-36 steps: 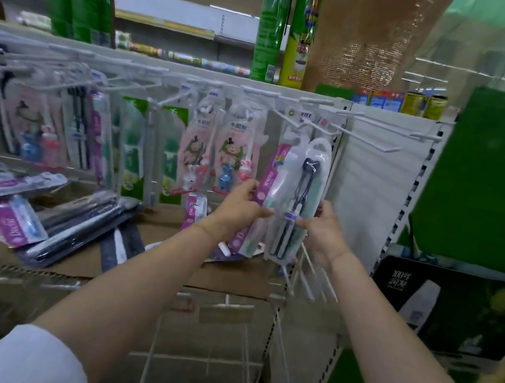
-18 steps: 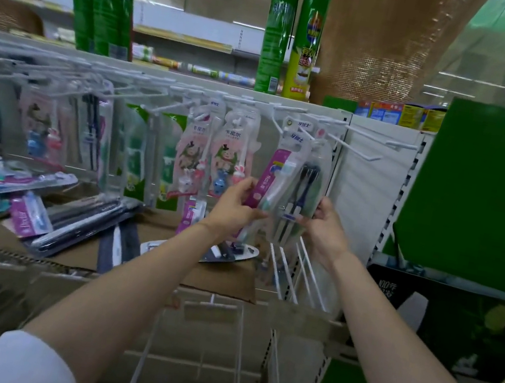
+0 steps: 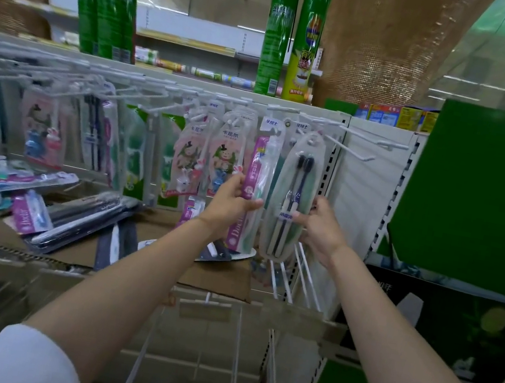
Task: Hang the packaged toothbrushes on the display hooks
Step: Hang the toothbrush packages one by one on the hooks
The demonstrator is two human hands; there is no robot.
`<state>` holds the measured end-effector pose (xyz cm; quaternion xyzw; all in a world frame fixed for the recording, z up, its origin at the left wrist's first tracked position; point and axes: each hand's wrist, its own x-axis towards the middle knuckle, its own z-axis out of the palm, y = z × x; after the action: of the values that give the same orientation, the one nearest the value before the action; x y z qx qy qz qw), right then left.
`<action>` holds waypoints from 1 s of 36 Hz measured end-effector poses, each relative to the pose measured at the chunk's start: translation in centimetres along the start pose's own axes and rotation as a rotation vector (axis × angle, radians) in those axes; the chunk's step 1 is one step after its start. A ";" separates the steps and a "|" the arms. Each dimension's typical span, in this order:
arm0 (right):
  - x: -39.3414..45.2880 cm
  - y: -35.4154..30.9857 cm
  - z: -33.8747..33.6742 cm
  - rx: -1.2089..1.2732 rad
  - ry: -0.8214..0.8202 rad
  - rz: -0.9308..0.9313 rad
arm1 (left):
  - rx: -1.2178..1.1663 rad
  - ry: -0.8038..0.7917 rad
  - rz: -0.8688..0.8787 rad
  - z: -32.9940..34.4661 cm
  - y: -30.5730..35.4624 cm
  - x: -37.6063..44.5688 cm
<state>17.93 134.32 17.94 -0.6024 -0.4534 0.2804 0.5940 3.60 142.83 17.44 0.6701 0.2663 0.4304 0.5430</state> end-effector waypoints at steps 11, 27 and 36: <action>1.1 -0.2 0.1 -0.051 0.089 0.007 | 0.097 0.062 -0.025 0.3 -0.6 1.7; 4.4 0.6 0.6 -0.319 0.252 0.079 | 0.183 0.041 -0.045 0.9 -1.5 4.1; 5.5 1.5 0.4 -0.436 0.239 0.051 | 0.197 0.033 -0.141 -1.2 -2.8 4.4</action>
<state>20.22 139.49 17.56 -0.7564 -0.4142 0.1178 0.4923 5.04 147.78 16.11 0.6926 0.3628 0.3738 0.4990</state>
